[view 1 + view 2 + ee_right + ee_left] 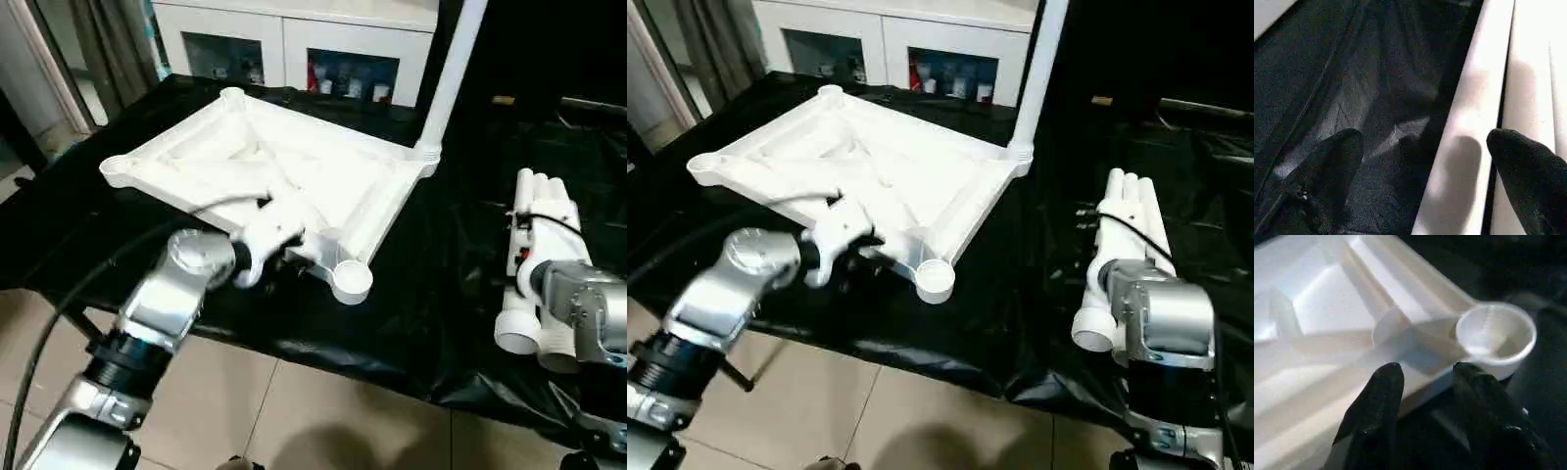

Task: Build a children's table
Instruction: Pick table leg

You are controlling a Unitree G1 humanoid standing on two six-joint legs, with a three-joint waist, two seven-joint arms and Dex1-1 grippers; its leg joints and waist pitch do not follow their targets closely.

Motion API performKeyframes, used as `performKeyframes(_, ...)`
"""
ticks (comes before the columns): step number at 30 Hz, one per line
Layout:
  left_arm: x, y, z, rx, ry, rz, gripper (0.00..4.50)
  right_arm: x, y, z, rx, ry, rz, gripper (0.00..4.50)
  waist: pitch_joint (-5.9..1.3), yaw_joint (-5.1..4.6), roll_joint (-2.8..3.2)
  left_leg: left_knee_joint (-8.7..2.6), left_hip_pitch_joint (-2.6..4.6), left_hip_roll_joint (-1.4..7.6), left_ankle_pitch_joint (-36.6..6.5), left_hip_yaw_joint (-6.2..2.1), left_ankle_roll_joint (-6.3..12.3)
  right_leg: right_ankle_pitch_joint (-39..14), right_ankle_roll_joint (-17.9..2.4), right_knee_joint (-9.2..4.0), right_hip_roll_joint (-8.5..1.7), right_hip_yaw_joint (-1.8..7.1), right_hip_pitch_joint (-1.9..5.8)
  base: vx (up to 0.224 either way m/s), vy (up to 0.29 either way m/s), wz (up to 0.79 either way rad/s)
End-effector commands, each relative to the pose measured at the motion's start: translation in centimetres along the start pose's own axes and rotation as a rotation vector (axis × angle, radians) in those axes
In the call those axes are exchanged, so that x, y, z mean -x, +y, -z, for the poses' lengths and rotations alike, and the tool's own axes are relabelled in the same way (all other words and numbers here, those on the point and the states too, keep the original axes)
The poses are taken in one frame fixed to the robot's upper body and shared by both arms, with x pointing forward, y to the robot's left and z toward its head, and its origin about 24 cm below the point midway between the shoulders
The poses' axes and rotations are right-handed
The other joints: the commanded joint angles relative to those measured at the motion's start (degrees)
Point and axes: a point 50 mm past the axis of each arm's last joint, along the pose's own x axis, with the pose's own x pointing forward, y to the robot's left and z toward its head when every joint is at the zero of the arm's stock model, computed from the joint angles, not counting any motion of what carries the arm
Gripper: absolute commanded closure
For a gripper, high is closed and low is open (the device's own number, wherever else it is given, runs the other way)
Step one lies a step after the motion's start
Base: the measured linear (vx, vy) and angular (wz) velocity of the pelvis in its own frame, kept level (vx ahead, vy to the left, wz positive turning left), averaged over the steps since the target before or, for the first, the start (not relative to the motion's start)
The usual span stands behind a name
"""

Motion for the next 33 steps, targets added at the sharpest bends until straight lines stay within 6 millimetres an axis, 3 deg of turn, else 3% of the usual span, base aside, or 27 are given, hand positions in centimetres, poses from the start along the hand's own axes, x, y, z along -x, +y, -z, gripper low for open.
performKeyframes(1,0.4,-0.3,-0.2,-0.003,-0.012,0.040,2.46,-0.2,-0.3,0.1,0.005,0.037,0.031,0.05,-4.02,0.34,-0.83,-3.17,1.35,1.37,-3.32,-0.51,0.45,-0.17,-13.54,-3.63,-2.03,1.91,2.21,0.000,0.000,0.00)
performKeyframes(10,1.0,-0.2,-1.0,-0.007,-0.070,0.086,2.46,-0.4,-0.6,-0.1,0.025,0.060,0.052,0.05,-4.08,0.66,-1.07,-3.16,1.41,1.29,-3.28,-0.46,-0.31,-0.80,-12.43,-3.57,-2.07,1.95,2.24,0.000,0.000,0.00)
performKeyframes(15,1.6,-1.5,-2.2,0.032,-0.159,0.251,2.46,-0.7,-0.5,0.6,0.042,0.114,0.030,0.05,-4.13,0.80,-1.09,-3.01,1.32,1.24,-2.29,-0.36,0.05,1.56,-13.34,-3.33,-2.02,1.93,2.29,0.000,0.000,0.00)
performKeyframes(17,2.0,-2.0,-2.5,0.034,-0.163,0.322,2.46,-0.9,-0.5,0.8,0.032,0.125,0.025,0.05,-4.06,0.81,-1.12,-3.03,1.34,1.24,-2.77,-0.29,0.01,0.37,-13.32,-3.41,-2.03,1.92,2.24,0.000,0.000,0.00)
performKeyframes(18,2.1,-2.2,-2.6,0.017,-0.158,0.345,2.46,-1.0,-0.4,0.9,0.023,0.133,0.020,0.05,-4.01,0.77,-1.52,-3.05,1.33,1.25,-2.92,-0.24,0.08,0.04,-13.24,-3.47,-2.02,1.94,2.26,0.000,0.000,0.00)
performKeyframes(19,2.1,-2.2,-2.6,-0.001,-0.153,0.357,2.46,-1.2,-0.4,1.0,0.017,0.144,0.015,0.05,-3.96,0.81,-1.33,-3.09,1.33,1.25,-3.18,-0.29,0.05,-0.94,-12.97,-3.53,-2.03,1.93,2.22,0.000,0.000,0.00)
performKeyframes(23,2.2,-2.4,-2.8,-0.013,-0.162,0.388,2.46,-1.4,-0.4,1.2,0.016,0.161,0.014,0.05,-4.00,0.64,-1.24,-3.16,1.40,1.28,-4.10,-0.35,-0.96,-2.19,-12.32,-3.58,-2.01,1.93,2.21,0.000,0.000,0.00)
performKeyframes(24,2.3,-2.5,-2.9,-0.005,-0.174,0.405,2.46,-1.6,-0.4,1.4,0.022,0.177,0.013,0.05,-3.96,0.57,-1.72,-3.15,1.37,1.28,-4.12,-0.26,-0.90,-2.13,-12.31,-3.66,-1.96,1.94,2.23,0.000,0.000,0.00)
performKeyframes(25,2.4,-2.5,-3.0,-0.005,-0.174,0.409,2.46,-1.7,-0.4,1.5,0.023,0.183,0.006,0.05,-4.01,0.75,-1.42,-3.14,1.40,1.31,-3.83,-0.32,-0.94,-1.93,-12.38,-3.53,-2.08,1.94,2.25,0.000,0.000,0.00)
performKeyframes(30,2.4,-2.5,-3.3,-0.015,-0.169,0.415,2.46,-2.1,0.0,2.2,0.034,0.237,-0.044,0.05,-4.06,0.79,-1.62,-3.06,1.37,1.31,-3.19,-0.29,-0.63,-0.37,-12.57,-3.39,-2.03,1.92,2.33,0.000,0.000,0.00)
performKeyframes(31,2.4,-2.4,-3.3,-0.018,-0.167,0.409,2.46,-2.4,0.1,2.4,0.020,0.244,-0.047,0.20,-4.08,0.71,-2.03,-3.06,1.36,1.30,-3.16,-0.24,-0.61,-0.22,-12.56,-3.41,-1.95,1.91,2.33,0.000,0.000,0.00)
performKeyframes(33,2.4,-2.3,-3.2,-0.022,-0.158,0.404,2.46,-2.5,0.1,2.6,0.018,0.248,-0.047,0.31,-4.09,0.82,-1.84,-3.07,1.39,1.33,-3.12,-0.27,-0.77,-0.38,-12.64,-3.35,-2.04,1.90,2.30,0.000,0.000,0.00)
